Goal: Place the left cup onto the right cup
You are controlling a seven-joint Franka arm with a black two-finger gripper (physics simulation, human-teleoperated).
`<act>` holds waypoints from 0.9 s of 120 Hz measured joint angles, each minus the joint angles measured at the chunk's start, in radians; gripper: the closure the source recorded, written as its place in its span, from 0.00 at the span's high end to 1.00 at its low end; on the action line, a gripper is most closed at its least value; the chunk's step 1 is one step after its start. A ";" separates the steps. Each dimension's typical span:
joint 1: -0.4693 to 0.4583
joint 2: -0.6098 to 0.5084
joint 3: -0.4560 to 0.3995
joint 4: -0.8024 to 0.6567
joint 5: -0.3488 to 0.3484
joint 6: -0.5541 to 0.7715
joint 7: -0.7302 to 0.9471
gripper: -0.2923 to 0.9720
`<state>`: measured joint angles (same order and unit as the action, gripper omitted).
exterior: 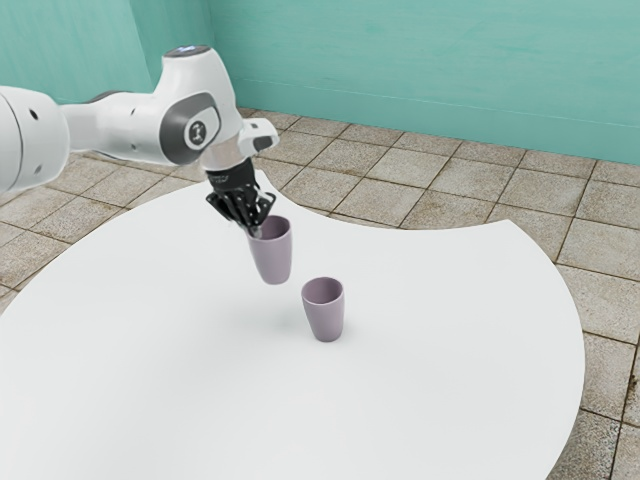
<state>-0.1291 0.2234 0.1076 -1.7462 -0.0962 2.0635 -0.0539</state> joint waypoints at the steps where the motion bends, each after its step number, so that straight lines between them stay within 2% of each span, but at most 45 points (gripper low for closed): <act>1: -0.001 0.001 0.000 0.003 0.000 -0.001 0.000 0.15; 65: -0.031 0.087 -0.013 0.148 -0.014 -0.063 -0.027 0.15; 108: -0.031 0.135 -0.028 0.193 -0.015 -0.066 -0.044 0.15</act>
<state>-0.1596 0.3587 0.0798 -1.5527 -0.1114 1.9970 -0.0981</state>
